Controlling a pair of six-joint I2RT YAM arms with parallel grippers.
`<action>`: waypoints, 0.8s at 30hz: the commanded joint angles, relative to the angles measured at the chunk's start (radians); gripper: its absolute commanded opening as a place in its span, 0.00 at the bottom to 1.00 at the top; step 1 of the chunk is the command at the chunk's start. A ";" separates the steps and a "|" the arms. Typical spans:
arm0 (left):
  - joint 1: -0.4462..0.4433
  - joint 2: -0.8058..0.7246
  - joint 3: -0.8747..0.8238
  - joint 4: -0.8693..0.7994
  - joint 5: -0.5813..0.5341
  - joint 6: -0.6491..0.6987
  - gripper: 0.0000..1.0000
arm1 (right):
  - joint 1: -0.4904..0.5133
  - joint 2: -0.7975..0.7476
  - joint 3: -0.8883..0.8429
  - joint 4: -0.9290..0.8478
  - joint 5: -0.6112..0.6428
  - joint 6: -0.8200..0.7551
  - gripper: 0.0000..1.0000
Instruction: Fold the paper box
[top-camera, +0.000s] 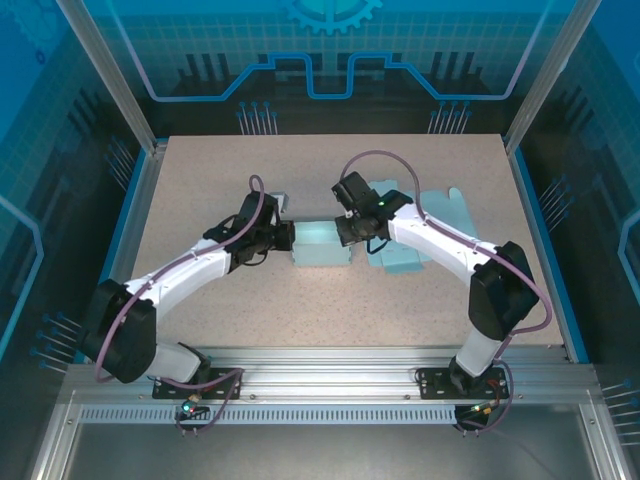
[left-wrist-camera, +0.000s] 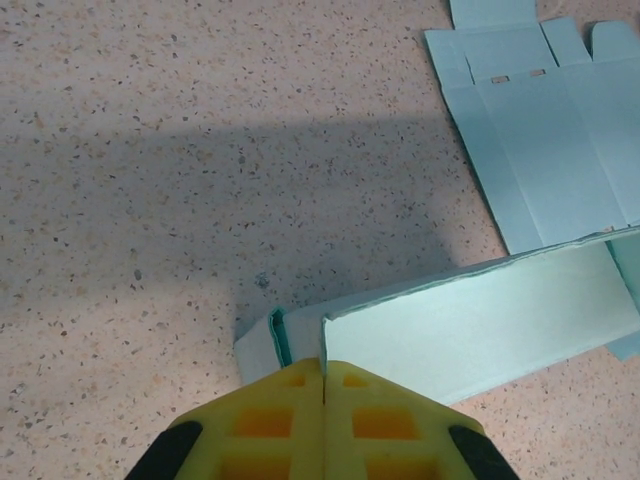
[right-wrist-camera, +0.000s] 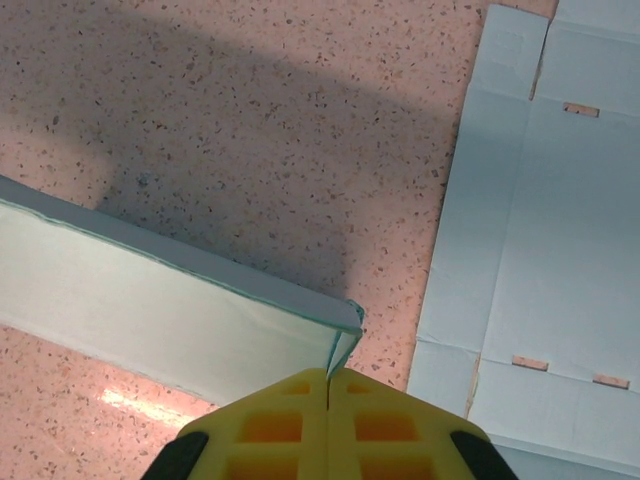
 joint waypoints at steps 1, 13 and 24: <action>-0.034 -0.009 -0.036 0.002 0.032 0.010 0.05 | 0.042 0.000 -0.023 0.066 -0.067 0.026 0.00; -0.062 -0.006 -0.103 0.054 -0.052 0.022 0.04 | 0.061 -0.009 -0.062 0.090 -0.016 0.028 0.00; -0.081 -0.120 -0.247 0.357 -0.047 0.058 0.02 | 0.108 -0.102 -0.263 0.371 0.100 0.003 0.00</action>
